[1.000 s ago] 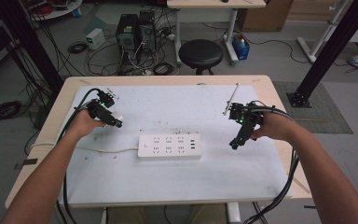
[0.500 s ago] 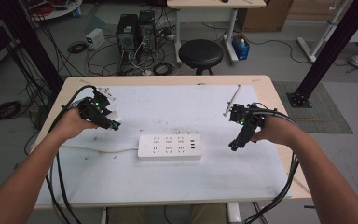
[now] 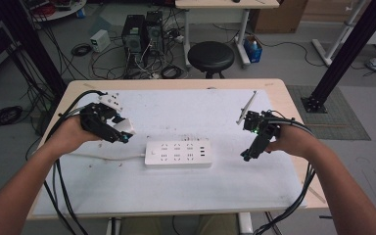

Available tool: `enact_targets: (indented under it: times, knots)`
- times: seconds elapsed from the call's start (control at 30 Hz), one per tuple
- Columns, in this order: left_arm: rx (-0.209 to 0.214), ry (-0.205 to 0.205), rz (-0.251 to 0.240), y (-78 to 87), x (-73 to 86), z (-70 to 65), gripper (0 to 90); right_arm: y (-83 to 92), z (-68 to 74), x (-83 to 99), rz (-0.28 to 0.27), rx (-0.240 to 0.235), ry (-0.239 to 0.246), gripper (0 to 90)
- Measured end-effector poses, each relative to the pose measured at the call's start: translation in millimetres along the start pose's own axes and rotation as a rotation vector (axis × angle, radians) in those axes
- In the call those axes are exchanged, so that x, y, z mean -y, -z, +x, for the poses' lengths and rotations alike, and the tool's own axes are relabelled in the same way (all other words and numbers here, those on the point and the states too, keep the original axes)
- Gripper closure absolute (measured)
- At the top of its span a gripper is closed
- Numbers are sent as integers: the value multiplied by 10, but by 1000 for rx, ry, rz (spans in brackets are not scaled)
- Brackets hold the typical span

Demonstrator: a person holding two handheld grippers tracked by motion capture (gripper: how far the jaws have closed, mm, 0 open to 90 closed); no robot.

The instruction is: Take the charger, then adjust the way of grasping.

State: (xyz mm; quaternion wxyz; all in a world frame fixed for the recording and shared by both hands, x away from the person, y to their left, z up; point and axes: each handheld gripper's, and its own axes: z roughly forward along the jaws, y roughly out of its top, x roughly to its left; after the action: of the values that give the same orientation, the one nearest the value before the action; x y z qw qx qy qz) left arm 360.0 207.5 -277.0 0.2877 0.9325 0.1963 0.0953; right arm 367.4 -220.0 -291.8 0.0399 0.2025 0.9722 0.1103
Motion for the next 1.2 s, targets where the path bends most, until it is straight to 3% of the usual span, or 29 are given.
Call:
enact_targets:
  times: [0.2,0.43,0.57,0.77,1.07,1.2]
  knots:
    - [24,-78,-19,82,-56,-160,424,8,45,-53,-24,12,3,12]
    - [36,-118,-22,93,-99,-251,424,35,91,-41,-32,32,-14,12]
    - [40,-134,-20,90,-138,-278,424,64,127,-17,-49,68,-52,12]
    - [65,-174,-15,49,-202,-311,424,78,159,24,-96,76,-120,12]
    - [91,-202,-39,-49,-300,-267,424,19,160,41,-193,7,-217,12]
    - [100,-211,-41,-110,-346,-275,424,-45,159,46,-264,-62,-309,12]
